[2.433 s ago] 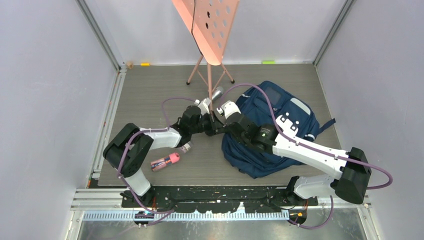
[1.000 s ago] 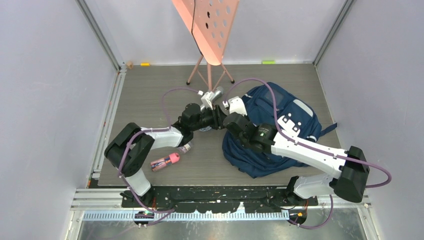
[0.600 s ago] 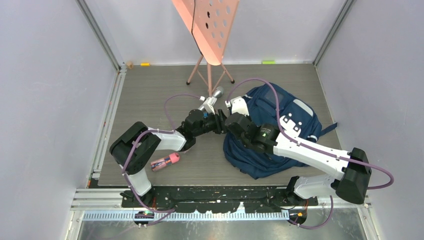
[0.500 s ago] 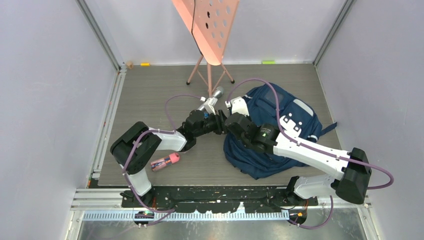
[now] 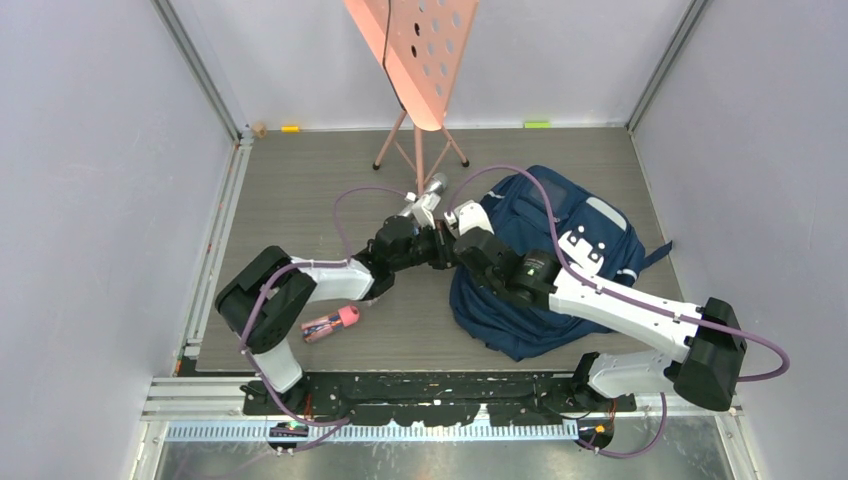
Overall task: Pack the student bag
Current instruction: Zip the student bag at the center of the board.
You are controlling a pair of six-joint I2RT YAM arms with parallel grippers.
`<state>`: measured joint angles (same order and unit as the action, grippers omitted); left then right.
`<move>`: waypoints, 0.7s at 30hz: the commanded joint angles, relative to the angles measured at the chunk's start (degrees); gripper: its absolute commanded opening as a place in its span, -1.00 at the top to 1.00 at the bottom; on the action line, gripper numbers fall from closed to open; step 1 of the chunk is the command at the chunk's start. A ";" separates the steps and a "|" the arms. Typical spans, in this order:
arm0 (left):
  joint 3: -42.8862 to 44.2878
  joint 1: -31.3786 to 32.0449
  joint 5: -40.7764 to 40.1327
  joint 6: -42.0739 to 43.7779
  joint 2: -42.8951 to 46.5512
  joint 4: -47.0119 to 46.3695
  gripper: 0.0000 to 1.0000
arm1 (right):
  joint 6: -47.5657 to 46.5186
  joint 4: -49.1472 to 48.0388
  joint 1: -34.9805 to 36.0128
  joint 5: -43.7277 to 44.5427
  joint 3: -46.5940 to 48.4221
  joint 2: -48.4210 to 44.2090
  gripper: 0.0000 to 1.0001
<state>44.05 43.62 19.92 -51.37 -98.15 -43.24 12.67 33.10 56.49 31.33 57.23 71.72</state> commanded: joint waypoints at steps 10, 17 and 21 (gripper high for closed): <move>10.83 -12.08 5.28 2.24 4.37 6.87 1.00 | -10.50 -2.76 2.16 1.00 -0.09 4.03 0.99; 14.93 -15.36 9.55 2.60 0.71 7.56 1.00 | -16.78 -5.38 5.42 -0.35 1.33 6.87 0.99; 15.95 -16.00 9.96 2.92 -0.87 7.67 1.00 | -18.75 -2.90 7.56 -0.55 3.84 9.25 0.99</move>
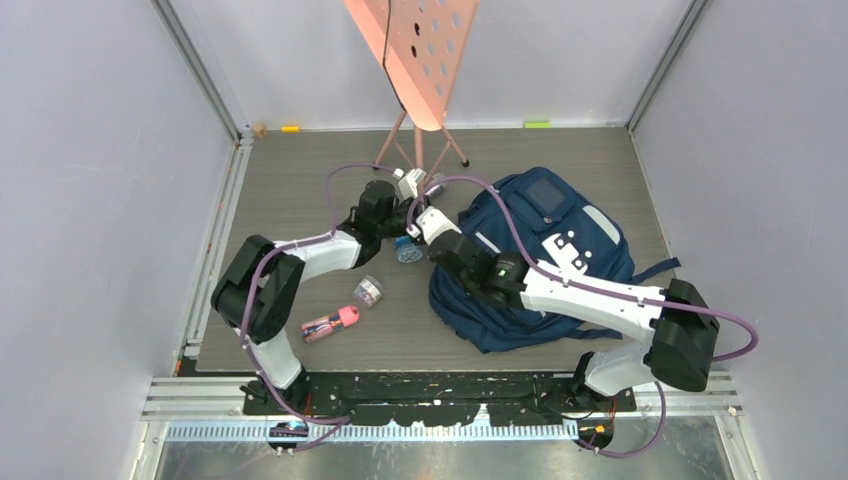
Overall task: Pack the student bag
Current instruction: Zip the student bag at the center of the board.
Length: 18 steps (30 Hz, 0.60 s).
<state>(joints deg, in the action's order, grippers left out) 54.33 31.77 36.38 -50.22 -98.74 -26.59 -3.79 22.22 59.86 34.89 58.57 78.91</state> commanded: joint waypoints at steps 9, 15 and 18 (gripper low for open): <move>6.27 -4.17 -5.74 2.84 -2.63 -9.22 1.00 | -2.94 10.08 7.98 -7.59 13.63 1.59 0.99; 6.75 -4.24 -6.00 3.17 -2.41 -8.99 1.00 | -6.17 10.61 8.00 -4.91 9.25 3.07 0.99; 7.07 -4.26 -5.96 3.70 -2.10 -8.50 1.00 | -4.46 11.63 8.00 0.28 6.67 3.59 0.99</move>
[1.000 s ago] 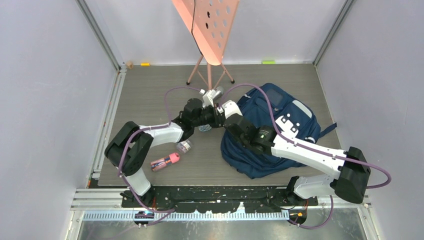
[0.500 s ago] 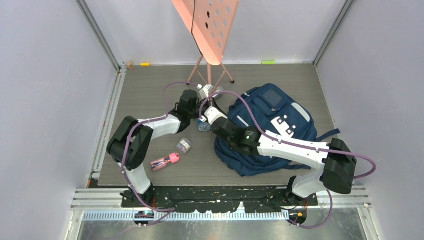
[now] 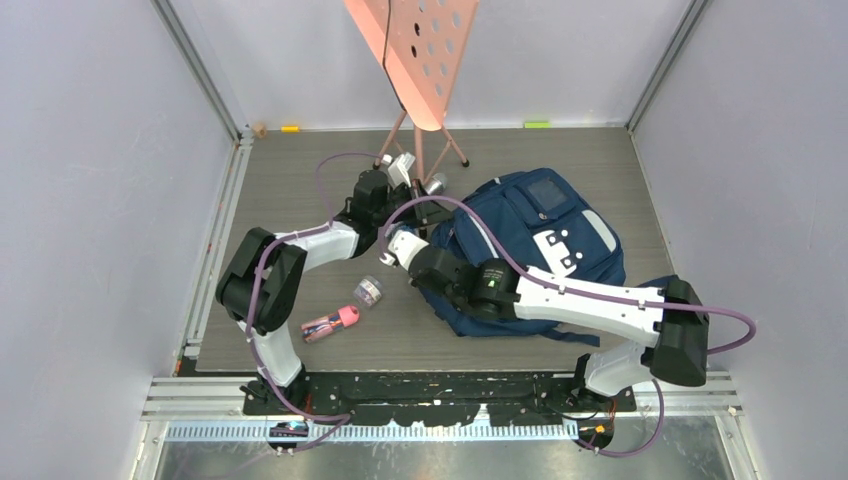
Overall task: Pack the student bag
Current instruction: Zip the student bag at the center of the board.
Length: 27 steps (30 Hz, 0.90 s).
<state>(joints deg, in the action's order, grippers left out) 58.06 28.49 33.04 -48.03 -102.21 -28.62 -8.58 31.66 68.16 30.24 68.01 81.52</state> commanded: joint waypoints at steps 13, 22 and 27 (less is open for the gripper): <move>1.75 -0.93 1.64 7.80 2.49 -9.17 0.92 | 15.98 7.16 -5.71 13.77 4.43 2.36 -0.12; -2.34 -0.89 -5.16 19.38 13.09 0.72 -0.31 | 21.84 9.39 -8.70 8.30 1.25 1.49 -0.49; -9.62 -0.83 -8.12 24.16 20.44 1.92 -0.35 | 24.31 7.29 -9.34 8.81 -3.43 0.38 -0.49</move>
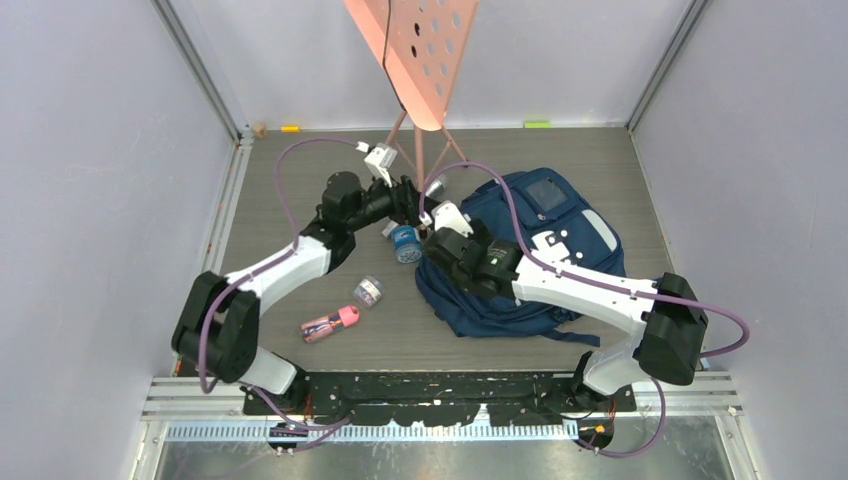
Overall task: Pack the student bag
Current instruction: Zip the student bag at the center of the board.
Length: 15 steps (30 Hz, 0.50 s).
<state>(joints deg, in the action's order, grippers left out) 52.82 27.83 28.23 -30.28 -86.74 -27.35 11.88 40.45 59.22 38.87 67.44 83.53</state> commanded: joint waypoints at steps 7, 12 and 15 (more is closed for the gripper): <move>-10.97 2.56 -0.58 11.74 8.42 -0.42 -0.32 | 5.42 -5.71 -4.70 -0.60 -8.35 -3.31 -0.45; -12.58 8.13 -1.44 18.47 8.78 -0.42 -0.34 | 7.14 -4.99 -4.86 4.69 -9.28 -3.63 -0.34; -12.63 10.87 -3.88 21.10 8.14 -0.68 -0.34 | 8.27 -4.92 -4.86 6.53 -9.77 -4.48 -0.08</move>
<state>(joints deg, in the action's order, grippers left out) 40.03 35.83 26.57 -15.81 -79.81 -25.85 17.41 36.73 54.92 38.85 58.28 81.95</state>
